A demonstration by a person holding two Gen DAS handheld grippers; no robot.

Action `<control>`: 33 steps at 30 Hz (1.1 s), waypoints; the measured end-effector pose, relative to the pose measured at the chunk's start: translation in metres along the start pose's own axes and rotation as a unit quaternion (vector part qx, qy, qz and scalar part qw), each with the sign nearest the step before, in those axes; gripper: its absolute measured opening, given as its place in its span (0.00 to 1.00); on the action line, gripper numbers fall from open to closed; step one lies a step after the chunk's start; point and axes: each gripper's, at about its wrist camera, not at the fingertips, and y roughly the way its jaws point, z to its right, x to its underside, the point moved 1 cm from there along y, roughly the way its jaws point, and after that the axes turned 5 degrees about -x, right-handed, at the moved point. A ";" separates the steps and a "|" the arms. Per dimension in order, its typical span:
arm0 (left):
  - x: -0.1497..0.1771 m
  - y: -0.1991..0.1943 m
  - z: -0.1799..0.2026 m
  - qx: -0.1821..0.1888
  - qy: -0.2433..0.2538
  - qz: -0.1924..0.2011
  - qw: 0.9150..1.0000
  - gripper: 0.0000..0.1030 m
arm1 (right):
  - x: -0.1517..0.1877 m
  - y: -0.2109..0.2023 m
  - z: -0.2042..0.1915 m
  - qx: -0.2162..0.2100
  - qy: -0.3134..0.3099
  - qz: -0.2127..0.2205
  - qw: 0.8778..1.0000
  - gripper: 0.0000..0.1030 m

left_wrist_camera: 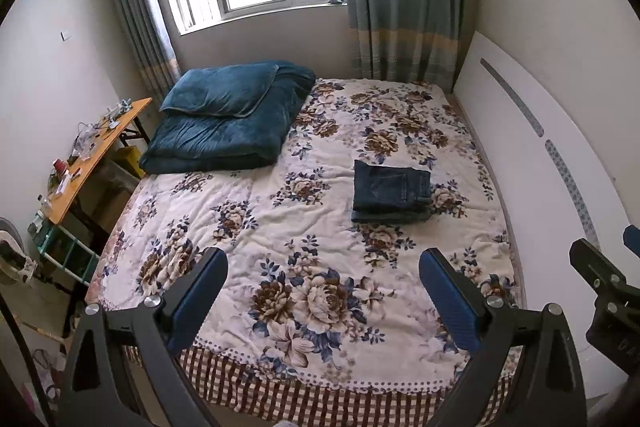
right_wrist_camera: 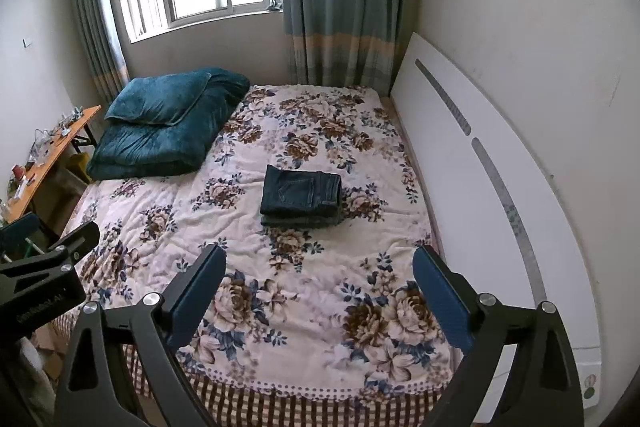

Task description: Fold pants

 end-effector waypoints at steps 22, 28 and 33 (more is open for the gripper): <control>0.009 0.003 0.003 -0.007 -0.016 -0.005 1.000 0.99 | 0.010 0.023 0.005 -0.003 -0.002 -0.014 1.000 0.96; 0.009 0.002 0.004 -0.007 -0.017 -0.004 1.000 0.99 | 0.010 0.023 0.005 -0.004 -0.002 -0.014 1.000 0.96; 0.009 0.003 0.004 -0.008 -0.015 -0.003 1.000 0.99 | 0.010 0.023 0.005 -0.003 -0.002 -0.013 1.000 0.96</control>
